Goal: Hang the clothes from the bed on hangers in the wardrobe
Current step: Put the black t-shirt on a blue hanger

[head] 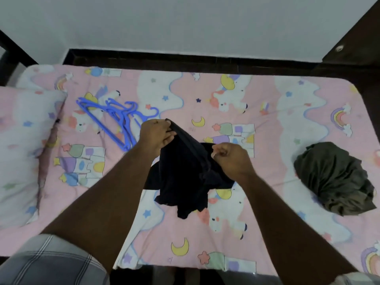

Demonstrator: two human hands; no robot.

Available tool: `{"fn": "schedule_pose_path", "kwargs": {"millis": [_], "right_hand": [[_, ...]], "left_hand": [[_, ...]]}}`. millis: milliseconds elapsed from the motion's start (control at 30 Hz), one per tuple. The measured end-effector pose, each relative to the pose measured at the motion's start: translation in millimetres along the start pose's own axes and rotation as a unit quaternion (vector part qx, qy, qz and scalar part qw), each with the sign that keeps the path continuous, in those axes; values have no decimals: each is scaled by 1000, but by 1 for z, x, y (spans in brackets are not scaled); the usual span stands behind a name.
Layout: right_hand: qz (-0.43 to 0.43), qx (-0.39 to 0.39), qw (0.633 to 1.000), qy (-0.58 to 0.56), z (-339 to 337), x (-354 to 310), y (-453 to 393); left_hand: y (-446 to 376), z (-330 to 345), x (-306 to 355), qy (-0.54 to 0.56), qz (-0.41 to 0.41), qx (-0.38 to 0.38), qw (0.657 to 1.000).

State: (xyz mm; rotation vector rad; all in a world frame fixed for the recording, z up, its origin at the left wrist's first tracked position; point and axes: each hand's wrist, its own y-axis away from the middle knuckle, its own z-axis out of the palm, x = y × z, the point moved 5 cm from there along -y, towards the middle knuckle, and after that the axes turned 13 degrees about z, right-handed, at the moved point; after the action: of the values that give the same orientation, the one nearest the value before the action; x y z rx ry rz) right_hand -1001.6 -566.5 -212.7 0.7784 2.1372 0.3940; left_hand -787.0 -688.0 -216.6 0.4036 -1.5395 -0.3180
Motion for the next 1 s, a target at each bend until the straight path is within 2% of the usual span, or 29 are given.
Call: {"fn": "schedule_pose_path", "kwargs": {"millis": [267,467,533,600,700,833,1000], "right_hand": [[40,-78,994,60,40,38,-30],[23,-89,994,54,54,45,-41],[19,-90,994,54,59,48,-43],[23,-90,994,58,64,54,-44],[41,-97,993,53,72,65,-43],[63,-110,989,75,88,82,-41],[69,-129,983,115,118,98,-29]], "left_hand": [[-15,12,-14,26,-22,48,998],[-48,60,48,133,73,-11,988],[-58,71,69,145,109,-45,982],[-66,71,69,125,110,-61,984],[-61,54,30,58,79,-51,994],[-30,20,-60,9,7,-31,999],[5,-29,-157,-102,-77,3,992]]}}
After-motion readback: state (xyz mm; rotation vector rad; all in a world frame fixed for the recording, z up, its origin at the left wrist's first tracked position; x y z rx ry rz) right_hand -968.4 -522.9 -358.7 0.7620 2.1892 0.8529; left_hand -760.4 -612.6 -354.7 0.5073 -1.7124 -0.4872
